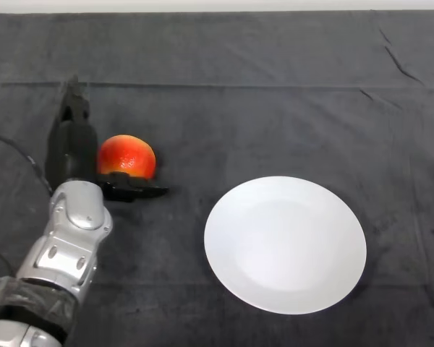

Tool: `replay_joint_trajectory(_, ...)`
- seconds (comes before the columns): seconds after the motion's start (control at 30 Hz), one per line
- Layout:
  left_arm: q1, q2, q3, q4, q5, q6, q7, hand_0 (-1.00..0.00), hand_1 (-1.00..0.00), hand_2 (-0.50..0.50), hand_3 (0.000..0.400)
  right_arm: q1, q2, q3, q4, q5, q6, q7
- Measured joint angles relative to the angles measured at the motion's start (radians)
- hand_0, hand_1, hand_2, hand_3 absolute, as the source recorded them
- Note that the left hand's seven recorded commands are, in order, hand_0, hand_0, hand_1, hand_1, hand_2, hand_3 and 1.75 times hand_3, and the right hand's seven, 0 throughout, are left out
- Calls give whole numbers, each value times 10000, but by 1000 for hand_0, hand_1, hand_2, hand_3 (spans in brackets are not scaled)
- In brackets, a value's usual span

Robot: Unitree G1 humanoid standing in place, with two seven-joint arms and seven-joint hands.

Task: Move the apple to the plate

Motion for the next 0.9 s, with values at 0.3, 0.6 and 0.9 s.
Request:
replay_joint_trajectory(0.3,-439,-88,-315,1158,-210,-183,-300,-157,0,-78,63,0,0,0,0,0,0,0)
replay_joint_trajectory(0.6,-946,-107,-704,1359,-256,-175,-400,-1000,-1000,0,400,0,0,0,0,0,0,0)
replay_joint_trajectory(0.9,-1159,-126,-1043,1150,2,475,-331,-1000,-1000,0,400,0,0,0,0,0,0,0)
